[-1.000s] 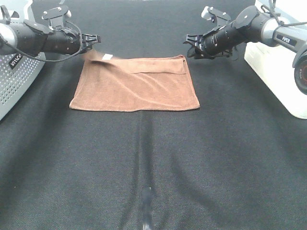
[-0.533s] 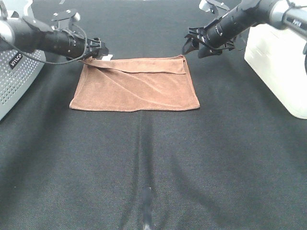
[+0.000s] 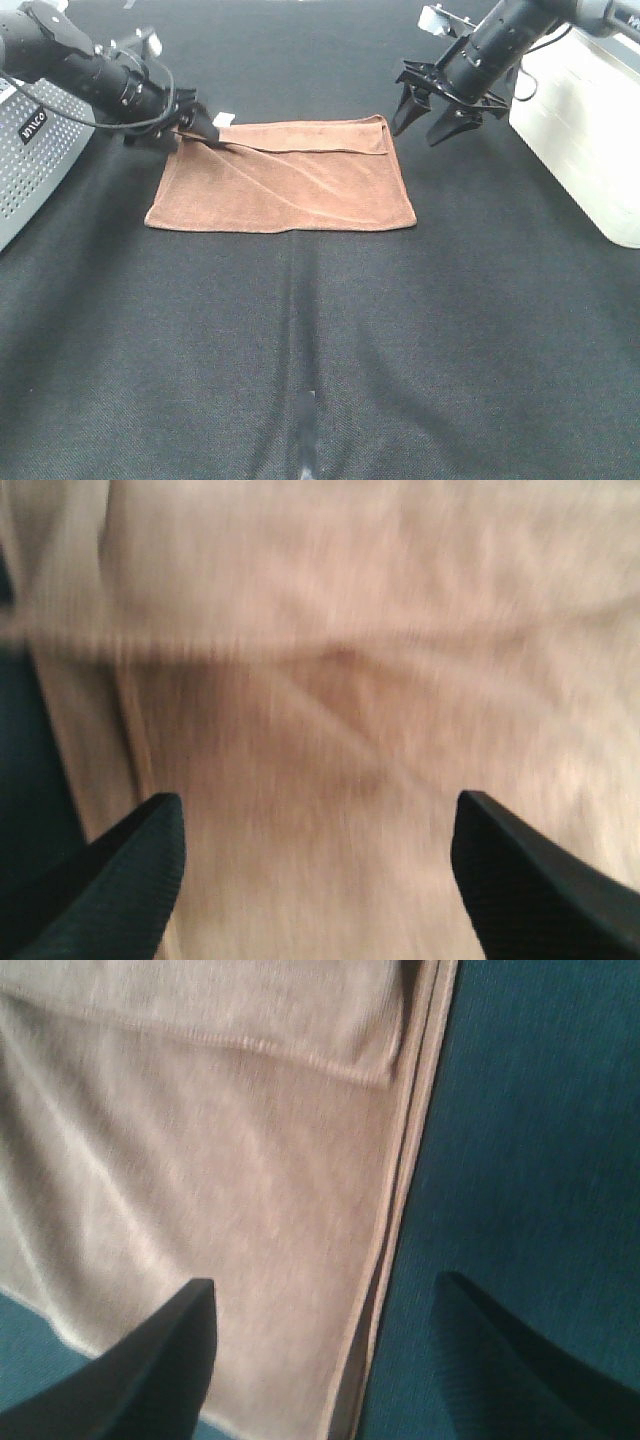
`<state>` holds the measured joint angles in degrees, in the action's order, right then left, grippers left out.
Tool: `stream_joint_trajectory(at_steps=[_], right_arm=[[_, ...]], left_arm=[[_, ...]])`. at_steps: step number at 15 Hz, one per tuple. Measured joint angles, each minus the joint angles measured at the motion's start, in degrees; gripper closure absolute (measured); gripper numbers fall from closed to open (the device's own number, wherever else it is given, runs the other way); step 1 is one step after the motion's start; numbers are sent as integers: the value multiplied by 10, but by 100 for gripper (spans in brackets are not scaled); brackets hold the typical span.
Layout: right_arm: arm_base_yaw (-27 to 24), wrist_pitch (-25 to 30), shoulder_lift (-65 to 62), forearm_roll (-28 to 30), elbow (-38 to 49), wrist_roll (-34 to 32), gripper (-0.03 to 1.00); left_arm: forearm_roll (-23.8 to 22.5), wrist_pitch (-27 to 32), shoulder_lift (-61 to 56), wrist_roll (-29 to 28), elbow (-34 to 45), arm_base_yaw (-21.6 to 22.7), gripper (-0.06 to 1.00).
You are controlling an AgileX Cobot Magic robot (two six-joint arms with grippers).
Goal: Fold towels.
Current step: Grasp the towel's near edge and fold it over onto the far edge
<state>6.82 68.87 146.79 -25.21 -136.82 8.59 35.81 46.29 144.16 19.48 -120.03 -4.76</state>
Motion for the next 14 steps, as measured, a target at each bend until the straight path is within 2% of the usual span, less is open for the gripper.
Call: stream_joint_trajectory(at_steps=[3,6,7,10,14], right_arm=[[0,3,-21,13,9,-16,37],[0,3,-84,23,112,-18,37],[0,0,-104,23,164,-13,37],[0,-66,-138,15,290,-3,37],[0,-135,-138,-1,348,9,37]], left_arm=[[-17,19,-49,-48,41,0,24],[-23,-7,-122,-69,160,0,24],[-26,-34,-156,-78,228,0,24],[-30,-79,-187,-105,312,3,24],[-39,-107,-175,-113,326,5,24]])
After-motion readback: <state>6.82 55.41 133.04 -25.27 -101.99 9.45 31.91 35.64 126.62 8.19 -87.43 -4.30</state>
